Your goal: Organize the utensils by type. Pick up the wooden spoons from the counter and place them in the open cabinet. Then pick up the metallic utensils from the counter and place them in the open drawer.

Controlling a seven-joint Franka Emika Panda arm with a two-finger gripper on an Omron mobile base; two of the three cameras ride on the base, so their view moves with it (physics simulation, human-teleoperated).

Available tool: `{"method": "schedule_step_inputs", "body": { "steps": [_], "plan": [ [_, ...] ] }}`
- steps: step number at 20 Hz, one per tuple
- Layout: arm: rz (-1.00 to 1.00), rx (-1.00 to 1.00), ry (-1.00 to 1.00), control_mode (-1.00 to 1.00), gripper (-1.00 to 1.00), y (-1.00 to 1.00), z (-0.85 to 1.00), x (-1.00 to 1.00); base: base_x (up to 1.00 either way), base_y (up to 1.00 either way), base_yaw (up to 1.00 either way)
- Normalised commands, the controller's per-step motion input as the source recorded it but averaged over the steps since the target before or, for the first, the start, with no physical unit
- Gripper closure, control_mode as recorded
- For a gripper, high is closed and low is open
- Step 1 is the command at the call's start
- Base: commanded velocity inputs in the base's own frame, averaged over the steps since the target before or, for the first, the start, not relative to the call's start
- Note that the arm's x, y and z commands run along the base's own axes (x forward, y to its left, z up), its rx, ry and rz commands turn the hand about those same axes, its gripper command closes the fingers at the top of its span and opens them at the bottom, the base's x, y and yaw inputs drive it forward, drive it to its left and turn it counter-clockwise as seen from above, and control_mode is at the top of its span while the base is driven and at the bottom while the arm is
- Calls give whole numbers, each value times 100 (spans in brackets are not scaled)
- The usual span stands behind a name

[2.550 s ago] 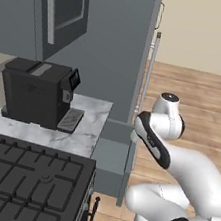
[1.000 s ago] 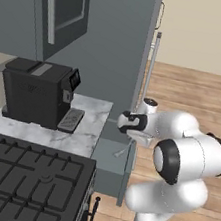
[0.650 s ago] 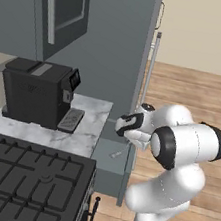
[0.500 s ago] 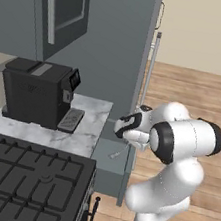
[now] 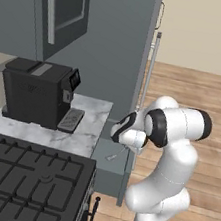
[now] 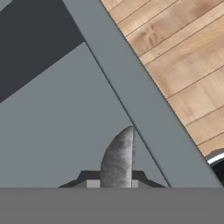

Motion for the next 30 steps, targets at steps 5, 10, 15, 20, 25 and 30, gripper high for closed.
{"method": "schedule_step_inputs", "body": {
  "steps": [5,10,15,20,25,30],
  "plan": [
    [-1,0,0,-100,100,0,-33,16,0,0,0],
    [0,0,0,-100,100,-1,-38,14,0,0,0],
    [-6,-2,0,-100,100,-31,-47,1,0,0,0],
    [-13,-4,0,-100,100,-60,-59,-16,0,0,0],
    [-14,-1,0,-100,100,-68,-66,-22,0,0,0],
    [-14,0,0,-100,100,-78,-72,-24,0,0,0]
  ]
}}
